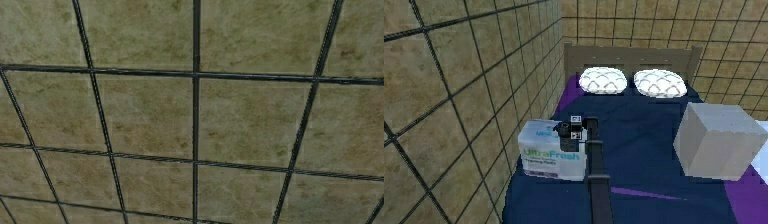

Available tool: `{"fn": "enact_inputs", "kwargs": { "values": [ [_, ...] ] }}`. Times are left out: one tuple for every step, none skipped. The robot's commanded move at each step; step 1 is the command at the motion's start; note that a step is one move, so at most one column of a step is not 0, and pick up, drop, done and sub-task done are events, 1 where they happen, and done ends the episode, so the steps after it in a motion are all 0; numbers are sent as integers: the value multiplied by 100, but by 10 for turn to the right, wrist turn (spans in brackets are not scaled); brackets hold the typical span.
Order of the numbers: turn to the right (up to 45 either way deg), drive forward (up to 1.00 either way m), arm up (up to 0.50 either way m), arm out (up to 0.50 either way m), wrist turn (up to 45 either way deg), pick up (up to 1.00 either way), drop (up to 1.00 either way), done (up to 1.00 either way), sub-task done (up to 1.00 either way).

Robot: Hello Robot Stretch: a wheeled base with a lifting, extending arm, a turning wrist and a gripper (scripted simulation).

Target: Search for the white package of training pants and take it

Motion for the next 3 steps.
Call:
{"fn": "enact_inputs", "kwargs": {
  "values": [
    [0, 0, 0, 0, 150, 0, 0, 0, 0],
    [0, 0, -30, 0, 0, 0, 0, 0, 0],
    [0, 0, 0, 0, 0, 100, 0, 0, 0]
  ]
}}
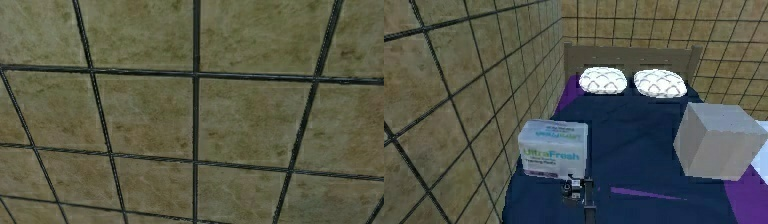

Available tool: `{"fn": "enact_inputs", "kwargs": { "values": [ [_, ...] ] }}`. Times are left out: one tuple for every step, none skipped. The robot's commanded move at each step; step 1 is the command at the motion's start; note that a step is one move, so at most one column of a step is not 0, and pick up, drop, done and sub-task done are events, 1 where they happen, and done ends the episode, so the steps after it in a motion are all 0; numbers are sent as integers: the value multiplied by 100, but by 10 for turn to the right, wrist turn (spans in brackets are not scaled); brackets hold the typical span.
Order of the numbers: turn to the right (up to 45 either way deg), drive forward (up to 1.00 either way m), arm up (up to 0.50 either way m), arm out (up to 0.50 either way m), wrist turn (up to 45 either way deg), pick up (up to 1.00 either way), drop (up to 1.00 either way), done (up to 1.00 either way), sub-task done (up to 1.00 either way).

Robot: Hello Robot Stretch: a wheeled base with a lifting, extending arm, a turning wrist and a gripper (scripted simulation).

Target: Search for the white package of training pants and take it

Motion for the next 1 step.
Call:
{"fn": "enact_inputs", "kwargs": {
  "values": [
    [0, 0, 10, 0, 0, 0, 0, 0, 0]
  ]
}}
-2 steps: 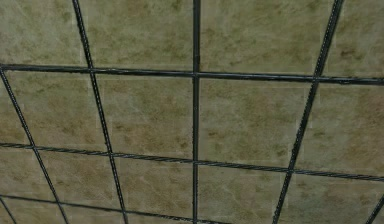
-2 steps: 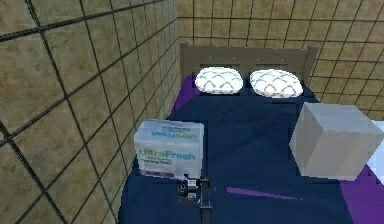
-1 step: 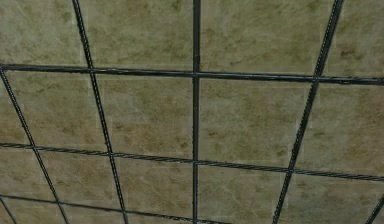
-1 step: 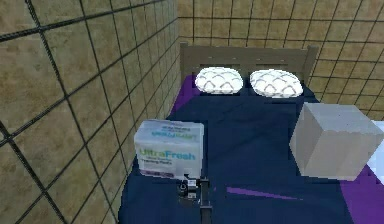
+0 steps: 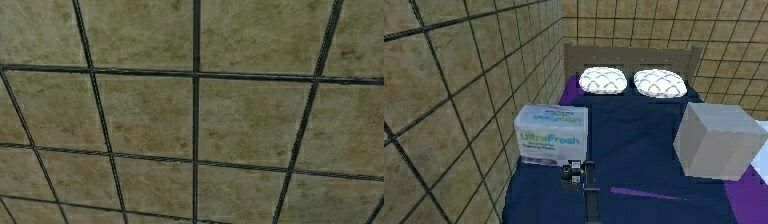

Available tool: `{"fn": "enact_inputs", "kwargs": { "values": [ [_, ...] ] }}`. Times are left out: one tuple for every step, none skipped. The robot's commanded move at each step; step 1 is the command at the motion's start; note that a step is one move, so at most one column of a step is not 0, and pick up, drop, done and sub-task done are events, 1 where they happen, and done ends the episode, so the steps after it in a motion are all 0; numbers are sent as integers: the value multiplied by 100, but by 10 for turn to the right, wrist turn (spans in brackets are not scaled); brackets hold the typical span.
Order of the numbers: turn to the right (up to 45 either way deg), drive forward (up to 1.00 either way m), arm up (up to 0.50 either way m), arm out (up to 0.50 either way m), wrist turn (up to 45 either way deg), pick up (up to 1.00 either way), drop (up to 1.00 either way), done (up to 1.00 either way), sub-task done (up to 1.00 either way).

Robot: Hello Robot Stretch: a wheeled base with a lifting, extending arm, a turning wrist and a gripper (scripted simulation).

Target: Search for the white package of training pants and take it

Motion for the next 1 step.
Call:
{"fn": "enact_inputs", "kwargs": {
  "values": [
    [0, 0, 0, 0, 0, 0, 0, 100, 0]
  ]
}}
